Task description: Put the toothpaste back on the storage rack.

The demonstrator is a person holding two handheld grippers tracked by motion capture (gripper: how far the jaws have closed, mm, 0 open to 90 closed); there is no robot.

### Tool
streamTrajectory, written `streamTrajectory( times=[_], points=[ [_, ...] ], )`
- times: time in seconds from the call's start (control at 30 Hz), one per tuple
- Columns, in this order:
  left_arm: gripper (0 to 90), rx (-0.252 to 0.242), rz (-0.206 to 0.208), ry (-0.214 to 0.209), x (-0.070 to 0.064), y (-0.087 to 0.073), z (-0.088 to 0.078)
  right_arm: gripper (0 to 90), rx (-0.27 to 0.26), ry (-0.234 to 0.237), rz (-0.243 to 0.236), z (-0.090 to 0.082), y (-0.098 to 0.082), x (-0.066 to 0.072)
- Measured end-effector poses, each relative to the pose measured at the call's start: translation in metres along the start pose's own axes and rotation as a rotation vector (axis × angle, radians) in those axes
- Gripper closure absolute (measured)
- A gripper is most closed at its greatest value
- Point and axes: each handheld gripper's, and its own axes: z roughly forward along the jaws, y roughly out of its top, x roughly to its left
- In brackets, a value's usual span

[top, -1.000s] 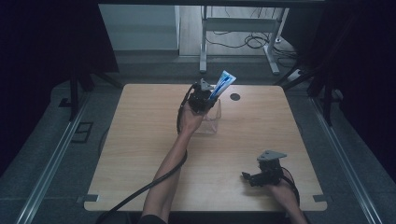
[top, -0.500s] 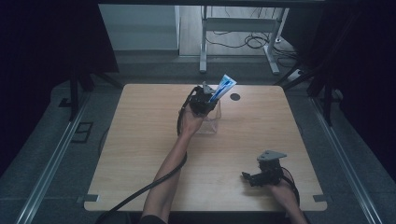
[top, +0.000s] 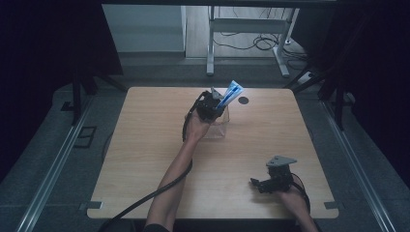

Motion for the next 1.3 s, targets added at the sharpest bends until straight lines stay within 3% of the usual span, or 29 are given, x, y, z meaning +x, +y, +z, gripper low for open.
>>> streamTrajectory(
  times=[0.23, 0.43, 0.9, 1.1, 1.3],
  points=[
    [70.1, 0.018, 0.015, 0.000, 0.000, 0.000, -0.003, 0.0, 0.000, 0.000, 0.000, 0.000, 0.000, 0.000],
    [68.2, 0.029, 0.028, -0.025, 0.001, -0.004, -0.008, 0.0, 0.000, 0.000, 0.000, 0.000, 0.000, 0.000],
    [61.1, 0.016, 0.001, -0.085, 0.001, -0.013, -0.012, 0.0, 0.000, 0.000, 0.000, 0.000, 0.000, 0.000],
    [56.5, -0.040, -0.034, -0.102, 0.003, -0.012, -0.021, 0.0, 0.000, -0.001, -0.001, 0.000, 0.000, 0.000],
    [47.6, -0.056, -0.029, -0.096, 0.003, -0.008, -0.029, 0.0, 0.000, -0.001, 0.000, 0.000, 0.000, 0.000]
  ],
)
